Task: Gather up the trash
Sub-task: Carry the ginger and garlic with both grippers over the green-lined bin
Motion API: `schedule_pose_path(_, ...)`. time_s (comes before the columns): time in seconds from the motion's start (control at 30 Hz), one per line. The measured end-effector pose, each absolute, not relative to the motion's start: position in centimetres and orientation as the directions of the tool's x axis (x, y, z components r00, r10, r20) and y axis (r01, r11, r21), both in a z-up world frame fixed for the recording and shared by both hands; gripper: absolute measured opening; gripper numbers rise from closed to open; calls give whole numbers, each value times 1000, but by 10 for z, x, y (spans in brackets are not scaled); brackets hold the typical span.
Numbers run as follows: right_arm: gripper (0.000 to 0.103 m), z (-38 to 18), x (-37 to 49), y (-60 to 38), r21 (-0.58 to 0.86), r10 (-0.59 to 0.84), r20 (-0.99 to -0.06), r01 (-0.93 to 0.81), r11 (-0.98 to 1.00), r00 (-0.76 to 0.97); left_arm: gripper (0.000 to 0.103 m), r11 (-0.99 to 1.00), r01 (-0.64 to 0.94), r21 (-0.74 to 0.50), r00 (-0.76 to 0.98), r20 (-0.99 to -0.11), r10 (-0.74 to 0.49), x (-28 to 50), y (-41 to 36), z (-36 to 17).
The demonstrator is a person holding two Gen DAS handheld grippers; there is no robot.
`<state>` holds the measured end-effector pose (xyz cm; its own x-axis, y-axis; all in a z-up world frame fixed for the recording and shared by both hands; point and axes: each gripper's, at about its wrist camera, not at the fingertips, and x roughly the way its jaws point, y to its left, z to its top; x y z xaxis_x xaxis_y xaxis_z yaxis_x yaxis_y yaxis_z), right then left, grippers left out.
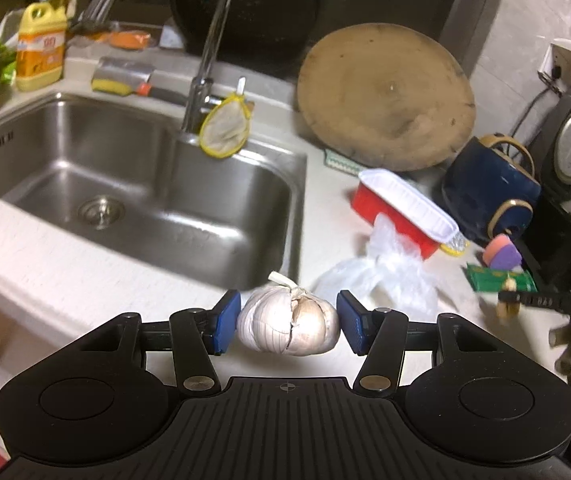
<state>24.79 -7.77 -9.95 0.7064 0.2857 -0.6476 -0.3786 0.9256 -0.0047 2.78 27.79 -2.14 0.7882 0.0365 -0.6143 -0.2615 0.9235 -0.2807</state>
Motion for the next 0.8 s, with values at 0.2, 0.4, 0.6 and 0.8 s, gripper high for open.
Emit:
schedule_pose_path(0.2, 32, -87, 202, -35, -3, 345, -643, -452, 892, 684, 59, 918, -226, -327, 754, -655, -47, 3, 299, -50)
schedule_pose_path(0.4, 32, -88, 150, -4, 9, 415, -642, -535, 844, 644, 59, 907, -151, -394, 676, -710, -196, -15, 297, -89)
schedule_pose_path(0.6, 32, -121, 104, 12, 27, 458, -716, -634, 773, 528, 59, 872, -130, -472, 481, -799, -361, -19, 275, -162)
schedule_pose_path(0.8, 32, -196, 87, 21, 83, 411, -825, -635, 768, 388, 59, 833, -222, -507, 241, -856, -457, -17, 239, -275)
